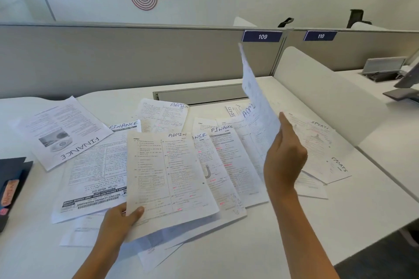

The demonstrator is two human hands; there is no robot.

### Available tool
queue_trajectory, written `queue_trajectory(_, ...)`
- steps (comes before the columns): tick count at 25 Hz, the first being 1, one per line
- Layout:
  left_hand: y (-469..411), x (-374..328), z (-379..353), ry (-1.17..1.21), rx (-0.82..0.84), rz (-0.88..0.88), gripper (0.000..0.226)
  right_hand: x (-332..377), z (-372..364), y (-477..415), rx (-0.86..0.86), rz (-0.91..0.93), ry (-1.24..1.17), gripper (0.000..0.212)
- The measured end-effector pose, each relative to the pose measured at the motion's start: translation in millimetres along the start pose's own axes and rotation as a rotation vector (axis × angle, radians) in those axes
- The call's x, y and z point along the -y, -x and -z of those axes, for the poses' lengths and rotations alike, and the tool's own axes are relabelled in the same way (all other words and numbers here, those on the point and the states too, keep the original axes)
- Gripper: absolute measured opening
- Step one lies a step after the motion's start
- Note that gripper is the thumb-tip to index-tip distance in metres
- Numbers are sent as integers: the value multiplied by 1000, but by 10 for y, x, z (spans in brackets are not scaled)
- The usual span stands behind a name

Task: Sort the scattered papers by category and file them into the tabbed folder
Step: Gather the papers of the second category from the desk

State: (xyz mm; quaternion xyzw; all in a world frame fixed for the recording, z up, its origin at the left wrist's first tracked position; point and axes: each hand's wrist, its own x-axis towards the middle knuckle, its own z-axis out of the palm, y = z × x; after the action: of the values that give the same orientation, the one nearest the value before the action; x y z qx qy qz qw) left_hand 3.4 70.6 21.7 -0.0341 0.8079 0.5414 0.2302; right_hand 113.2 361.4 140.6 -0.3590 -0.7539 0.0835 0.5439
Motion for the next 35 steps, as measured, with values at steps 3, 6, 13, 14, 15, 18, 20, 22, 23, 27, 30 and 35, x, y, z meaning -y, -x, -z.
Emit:
queue_trajectory(3, 15, -23, -27, 15, 18, 13, 9, 272, 45, 182, -13, -91, -310, 31)
queue_trajectory(6, 49, -47, -37, 19, 30, 10, 7, 366, -9, 417, 186, -338, -457, 28)
queue_trajectory(13, -58, 88, -77, 120, 13, 202, 46, 243, -192, 1260, 769, -750, -410, 32)
queue_trajectory(14, -38, 52, -96, 155, 10, 217, 46, 221, -195, 1348, 837, -723, -387, 32)
queue_trajectory(15, -29, 28, -109, 169, 6, 221, 44, 204, -194, 1414, 913, -678, -367, 31)
queue_trajectory(18, -16, 7, -112, 111, -8, 194, 34, 146, -222, 1428, 1119, -513, -281, 35)
queue_trajectory(20, 5, 10, -91, 32, -3, 135, 20, 58, -259, 1269, 1086, -476, -227, 35)
queue_trajectory(22, 22, 25, -70, -21, -2, 95, 17, -149, -330, 999, 938, -478, -176, 34)
queue_trajectory(23, 27, 40, -55, -34, 0, 76, 19, -301, -380, 841, 875, -467, -115, 34)
queue_trajectory(27, 30, 44, -7, 12, 10, 32, 18, -969, -614, 236, 727, -479, 335, 43)
queue_trajectory(30, 7, 35, -14, 2, -4, 20, 15, -1271, -702, 56, 729, -639, 570, 55)
queue_trajectory(35, -78, 11, 15, 22, -10, 70, 18, -1417, -660, 41, 608, -589, 465, 29)
